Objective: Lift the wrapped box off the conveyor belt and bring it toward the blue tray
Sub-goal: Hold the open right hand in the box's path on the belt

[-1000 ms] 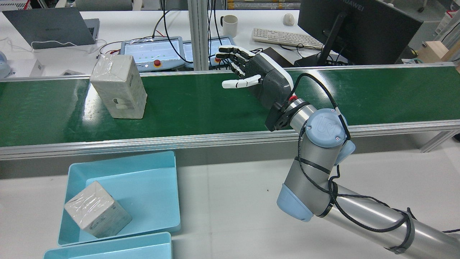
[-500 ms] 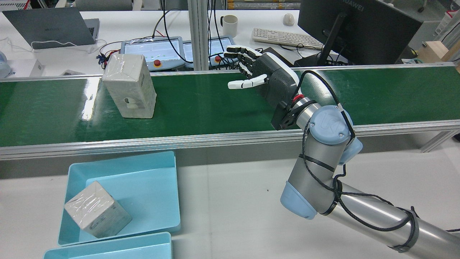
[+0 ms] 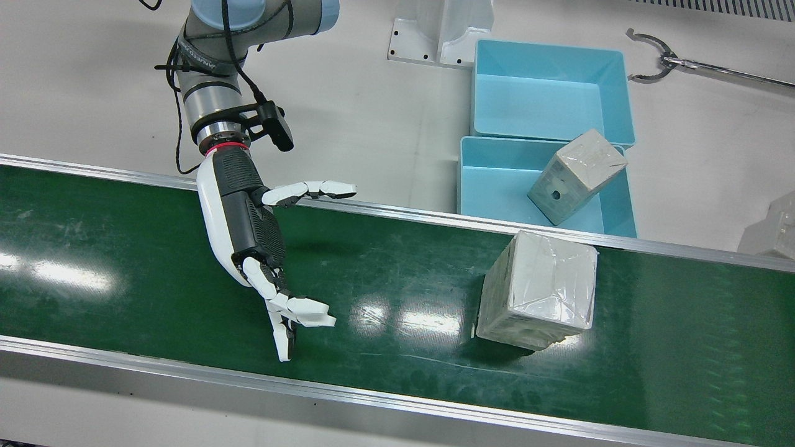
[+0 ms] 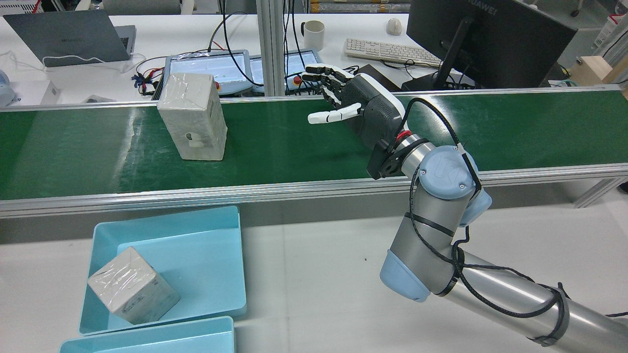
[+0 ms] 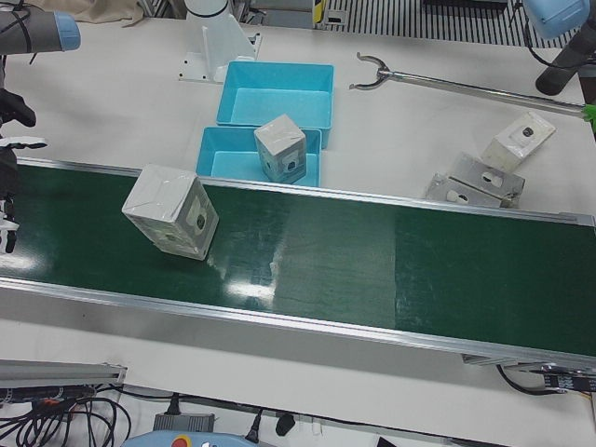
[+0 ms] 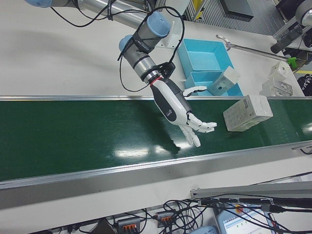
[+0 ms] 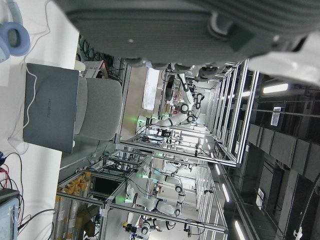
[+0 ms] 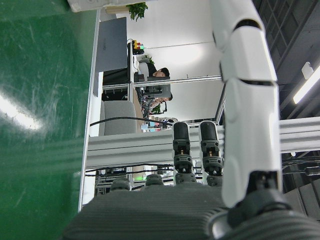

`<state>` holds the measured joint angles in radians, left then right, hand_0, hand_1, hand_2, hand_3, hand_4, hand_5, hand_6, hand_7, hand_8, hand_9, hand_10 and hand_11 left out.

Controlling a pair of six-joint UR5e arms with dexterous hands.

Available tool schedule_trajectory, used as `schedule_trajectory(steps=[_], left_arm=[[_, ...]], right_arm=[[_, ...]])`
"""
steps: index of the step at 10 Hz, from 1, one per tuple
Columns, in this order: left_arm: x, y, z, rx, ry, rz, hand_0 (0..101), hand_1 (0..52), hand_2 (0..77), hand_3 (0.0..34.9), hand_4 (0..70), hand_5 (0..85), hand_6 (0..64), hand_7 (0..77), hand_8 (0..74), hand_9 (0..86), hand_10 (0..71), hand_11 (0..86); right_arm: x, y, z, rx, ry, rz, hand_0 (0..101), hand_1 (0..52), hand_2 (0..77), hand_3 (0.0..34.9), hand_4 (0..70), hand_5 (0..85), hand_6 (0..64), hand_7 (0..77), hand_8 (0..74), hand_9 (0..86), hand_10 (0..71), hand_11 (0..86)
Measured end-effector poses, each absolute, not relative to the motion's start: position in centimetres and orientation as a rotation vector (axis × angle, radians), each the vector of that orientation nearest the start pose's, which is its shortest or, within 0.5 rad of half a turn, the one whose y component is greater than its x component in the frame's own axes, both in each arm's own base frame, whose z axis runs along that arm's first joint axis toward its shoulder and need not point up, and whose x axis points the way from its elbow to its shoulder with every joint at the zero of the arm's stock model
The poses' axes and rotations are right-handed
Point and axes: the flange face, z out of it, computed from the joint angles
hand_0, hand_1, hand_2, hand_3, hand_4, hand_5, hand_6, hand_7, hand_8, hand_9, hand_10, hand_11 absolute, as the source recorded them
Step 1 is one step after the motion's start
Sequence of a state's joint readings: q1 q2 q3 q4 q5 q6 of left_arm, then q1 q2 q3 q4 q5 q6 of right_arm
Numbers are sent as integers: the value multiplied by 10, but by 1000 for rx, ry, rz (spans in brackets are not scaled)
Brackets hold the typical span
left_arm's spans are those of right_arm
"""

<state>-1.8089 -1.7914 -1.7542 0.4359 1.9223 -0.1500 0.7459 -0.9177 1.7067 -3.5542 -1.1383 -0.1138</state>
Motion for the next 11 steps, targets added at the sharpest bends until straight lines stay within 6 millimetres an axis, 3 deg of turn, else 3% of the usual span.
schedule_trajectory(steps=[1, 7, 11], left_arm=[[-225, -505, 526, -303, 2191, -2279, 0, 0, 5, 0, 0, 5, 0, 5, 5, 0, 5, 0], [-225, -505, 526, -303, 2191, -2279, 0, 0, 5, 0, 0, 11, 0, 5, 5, 0, 0, 0], [-225, -505, 526, -303, 2191, -2279, 0, 0, 11, 0, 0, 11, 0, 5, 5, 0, 5, 0]], right_arm=[[-363, -573, 282, 562, 2666, -1903, 495, 164, 147, 105, 136, 245, 60, 235, 0, 38, 0, 11], [-370, -570, 287, 568, 2664, -1922, 495, 164, 158, 109, 125, 245, 60, 235, 0, 38, 0, 11], [-372, -572, 288, 567, 2661, -1927, 501, 191, 196, 110, 147, 251, 76, 256, 0, 44, 0, 11]])
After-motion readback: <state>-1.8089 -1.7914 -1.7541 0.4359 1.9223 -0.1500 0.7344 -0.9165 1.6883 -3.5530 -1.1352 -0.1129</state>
